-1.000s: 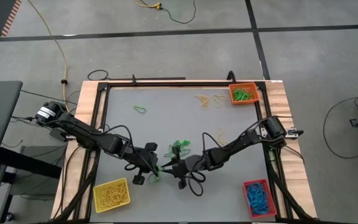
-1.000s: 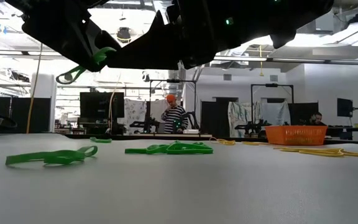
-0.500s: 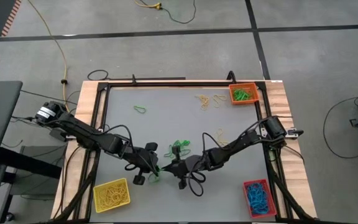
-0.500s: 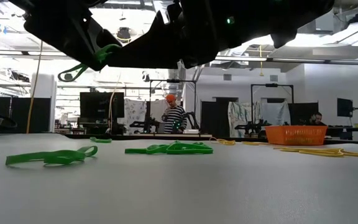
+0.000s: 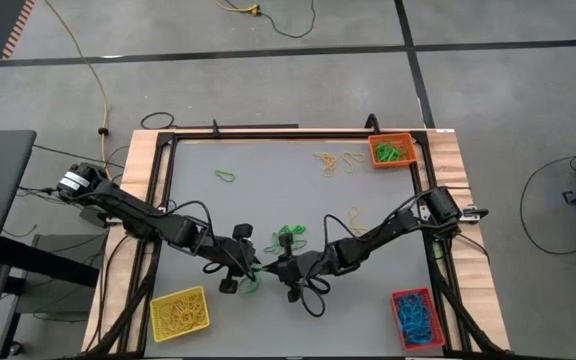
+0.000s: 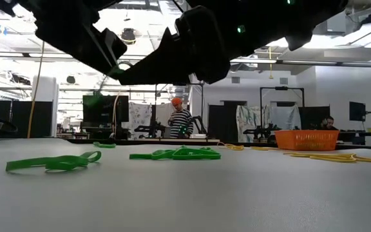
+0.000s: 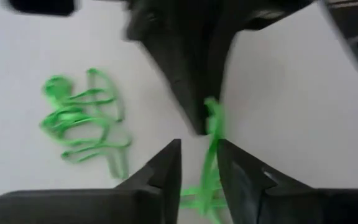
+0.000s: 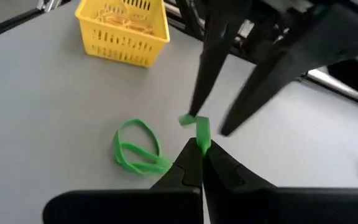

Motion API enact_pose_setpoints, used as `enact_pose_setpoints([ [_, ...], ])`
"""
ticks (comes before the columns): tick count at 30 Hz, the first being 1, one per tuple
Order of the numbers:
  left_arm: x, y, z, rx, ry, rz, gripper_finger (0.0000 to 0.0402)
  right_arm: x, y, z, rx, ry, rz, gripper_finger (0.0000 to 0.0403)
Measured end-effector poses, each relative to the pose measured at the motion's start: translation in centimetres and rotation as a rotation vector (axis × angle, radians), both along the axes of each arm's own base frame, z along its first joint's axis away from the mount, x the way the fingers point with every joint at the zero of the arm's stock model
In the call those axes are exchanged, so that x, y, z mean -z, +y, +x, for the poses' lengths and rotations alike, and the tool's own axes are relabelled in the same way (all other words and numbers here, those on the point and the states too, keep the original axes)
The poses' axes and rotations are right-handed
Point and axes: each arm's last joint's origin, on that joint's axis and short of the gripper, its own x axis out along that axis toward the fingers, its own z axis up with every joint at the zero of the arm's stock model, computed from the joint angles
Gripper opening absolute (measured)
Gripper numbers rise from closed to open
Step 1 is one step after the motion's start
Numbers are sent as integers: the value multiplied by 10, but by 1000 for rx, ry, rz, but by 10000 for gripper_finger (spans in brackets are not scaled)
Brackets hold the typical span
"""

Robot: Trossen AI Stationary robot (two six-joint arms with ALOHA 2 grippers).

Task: Sort rubber bands into baskets
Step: Put the green rubber band into the orange bin

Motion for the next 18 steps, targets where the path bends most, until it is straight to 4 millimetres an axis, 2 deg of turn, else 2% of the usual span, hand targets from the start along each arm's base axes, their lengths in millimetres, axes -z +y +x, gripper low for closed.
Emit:
enact_pose_setpoints([
  [8,5,2,-6,-155,27,126,144,2,-3,-3,76,43,-37,22],
  [18,14,-4,-18,-241,59,181,153,-9,-17,-14,328,109,-125,22],
])
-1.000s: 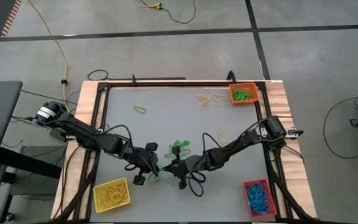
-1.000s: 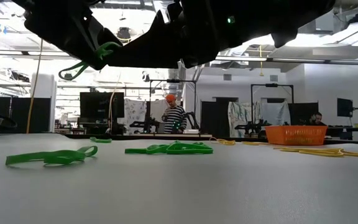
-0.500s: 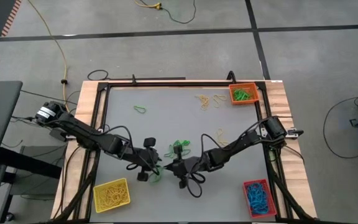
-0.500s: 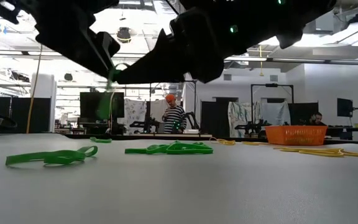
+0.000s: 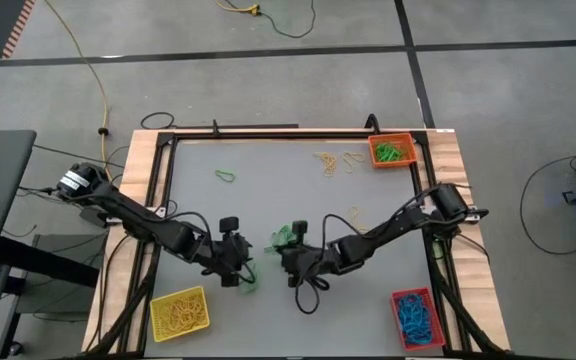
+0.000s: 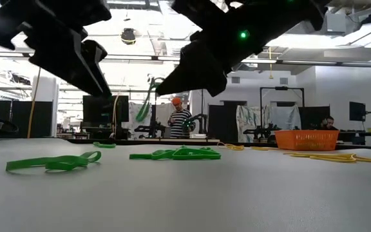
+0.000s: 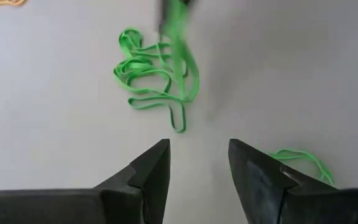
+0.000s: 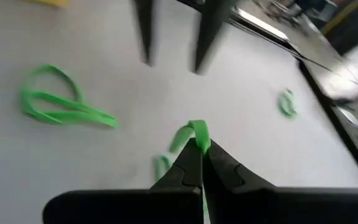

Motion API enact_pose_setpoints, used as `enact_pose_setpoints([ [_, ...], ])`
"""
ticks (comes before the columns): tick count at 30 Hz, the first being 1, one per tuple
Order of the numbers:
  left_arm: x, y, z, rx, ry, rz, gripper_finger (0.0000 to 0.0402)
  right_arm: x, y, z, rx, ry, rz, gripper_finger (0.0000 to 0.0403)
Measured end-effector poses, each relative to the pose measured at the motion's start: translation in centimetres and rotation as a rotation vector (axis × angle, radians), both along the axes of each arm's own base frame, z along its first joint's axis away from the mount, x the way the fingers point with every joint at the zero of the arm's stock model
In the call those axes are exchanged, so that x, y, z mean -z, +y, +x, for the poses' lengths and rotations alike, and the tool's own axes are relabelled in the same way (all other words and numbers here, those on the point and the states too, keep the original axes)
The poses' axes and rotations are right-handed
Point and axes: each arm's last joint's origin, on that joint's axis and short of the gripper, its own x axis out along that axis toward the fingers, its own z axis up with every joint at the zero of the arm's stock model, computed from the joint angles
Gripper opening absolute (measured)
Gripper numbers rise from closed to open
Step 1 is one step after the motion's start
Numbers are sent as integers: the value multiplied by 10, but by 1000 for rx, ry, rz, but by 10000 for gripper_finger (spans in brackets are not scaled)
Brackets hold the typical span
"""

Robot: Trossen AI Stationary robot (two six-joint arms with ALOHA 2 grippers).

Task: Sort rubber bands into baskets
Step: Put the green rubber band into the orange bin

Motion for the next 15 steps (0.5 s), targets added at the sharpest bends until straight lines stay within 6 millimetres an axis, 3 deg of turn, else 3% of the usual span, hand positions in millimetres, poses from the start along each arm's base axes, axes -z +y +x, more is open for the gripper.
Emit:
enact_pose_setpoints([
  [6,13,1,-5,-28,-40,11,153,-15,-25,-6,114,38,2,22],
  [15,17,2,-3,-96,-179,17,153,-39,-92,-28,339,191,25,22],
])
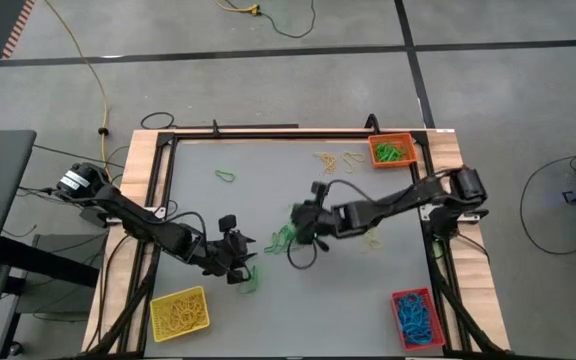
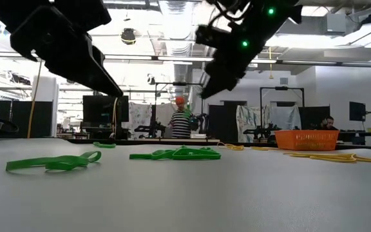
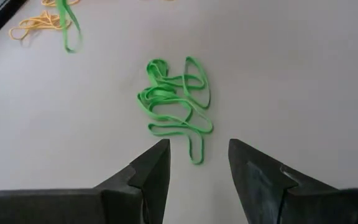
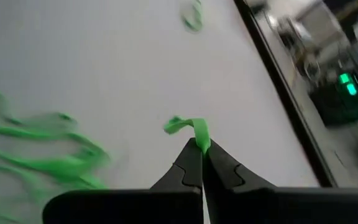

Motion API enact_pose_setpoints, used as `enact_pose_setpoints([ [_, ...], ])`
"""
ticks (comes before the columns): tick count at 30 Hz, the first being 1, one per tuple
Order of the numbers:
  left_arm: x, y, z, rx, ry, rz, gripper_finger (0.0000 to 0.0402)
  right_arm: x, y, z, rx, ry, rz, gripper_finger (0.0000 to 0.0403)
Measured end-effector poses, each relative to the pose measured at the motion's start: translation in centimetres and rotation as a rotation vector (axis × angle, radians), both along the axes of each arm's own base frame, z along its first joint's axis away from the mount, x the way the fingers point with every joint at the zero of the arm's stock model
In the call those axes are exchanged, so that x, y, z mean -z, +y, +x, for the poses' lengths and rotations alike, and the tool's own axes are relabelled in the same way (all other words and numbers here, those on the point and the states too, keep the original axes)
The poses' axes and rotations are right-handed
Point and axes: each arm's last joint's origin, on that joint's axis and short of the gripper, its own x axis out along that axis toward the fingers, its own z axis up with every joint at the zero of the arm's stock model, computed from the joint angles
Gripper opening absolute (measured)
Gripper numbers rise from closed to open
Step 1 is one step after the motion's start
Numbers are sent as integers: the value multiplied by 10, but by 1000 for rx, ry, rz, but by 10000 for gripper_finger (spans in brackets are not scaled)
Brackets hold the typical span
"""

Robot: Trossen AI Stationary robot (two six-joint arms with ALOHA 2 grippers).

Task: Sort rubber bands into baskets
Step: Put the green rubber band into the orange bin

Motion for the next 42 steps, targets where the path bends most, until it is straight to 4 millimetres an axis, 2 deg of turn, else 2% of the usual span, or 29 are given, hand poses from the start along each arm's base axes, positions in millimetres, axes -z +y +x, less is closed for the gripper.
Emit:
enact_pose_setpoints([
  [10,-2,-7,-1,-34,-47,-99,153,-33,-85,-49,277,158,33,21],
  [22,-2,-10,-3,-74,-67,-154,153,-63,-163,-133,633,317,101,21],
  [28,-2,-10,-3,-91,-76,-154,153,-63,-190,-162,738,349,233,22],
  [33,-2,-10,-3,-102,-80,-169,153,-56,-205,-178,814,392,288,29],
  [42,-2,-10,-3,-108,-83,-169,153,-55,-211,-190,866,402,348,36],
])
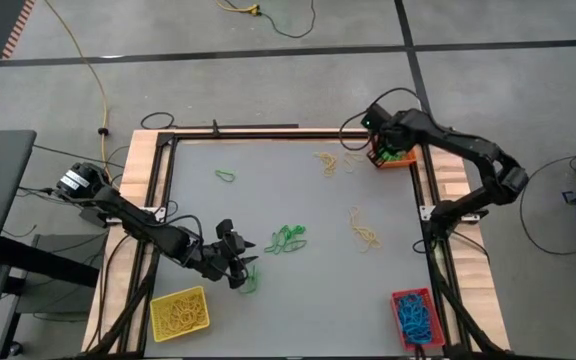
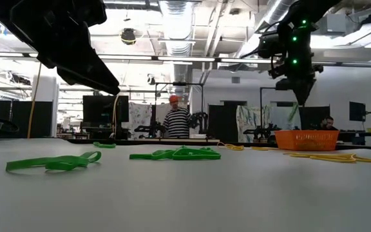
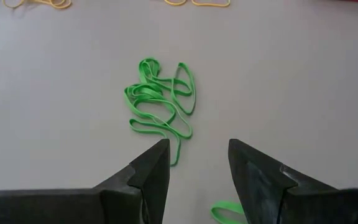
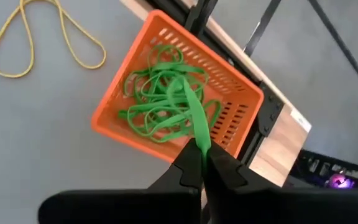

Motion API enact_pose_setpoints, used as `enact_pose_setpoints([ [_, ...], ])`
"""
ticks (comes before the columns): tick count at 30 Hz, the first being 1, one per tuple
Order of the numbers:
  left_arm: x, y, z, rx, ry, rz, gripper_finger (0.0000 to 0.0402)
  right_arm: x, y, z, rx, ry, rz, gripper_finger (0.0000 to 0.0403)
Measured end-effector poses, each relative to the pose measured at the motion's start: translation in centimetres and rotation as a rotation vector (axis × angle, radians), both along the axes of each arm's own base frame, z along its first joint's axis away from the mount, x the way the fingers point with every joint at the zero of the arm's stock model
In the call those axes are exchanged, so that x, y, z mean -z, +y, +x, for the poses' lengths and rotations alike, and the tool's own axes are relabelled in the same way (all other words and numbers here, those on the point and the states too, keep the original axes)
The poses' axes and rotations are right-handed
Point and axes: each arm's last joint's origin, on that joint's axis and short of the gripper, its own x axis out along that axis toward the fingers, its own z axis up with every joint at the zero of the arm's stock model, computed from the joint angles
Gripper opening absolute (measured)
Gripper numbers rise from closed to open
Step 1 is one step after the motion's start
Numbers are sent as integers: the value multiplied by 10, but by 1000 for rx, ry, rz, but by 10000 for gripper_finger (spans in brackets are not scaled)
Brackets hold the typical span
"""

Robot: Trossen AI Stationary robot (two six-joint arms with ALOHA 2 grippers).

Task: Sort rubber bands into baskets
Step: Put the green rubber band into the orange bin

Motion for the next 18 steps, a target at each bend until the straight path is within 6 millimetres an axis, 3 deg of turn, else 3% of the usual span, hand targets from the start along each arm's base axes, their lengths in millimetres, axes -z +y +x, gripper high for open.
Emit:
enact_pose_setpoints([
  [9,0,0,0,-7,-2,-4,153,0,-3,-7,41,14,15,62],
  [18,0,0,0,-3,0,2,153,0,-3,-6,49,8,5,168],
])
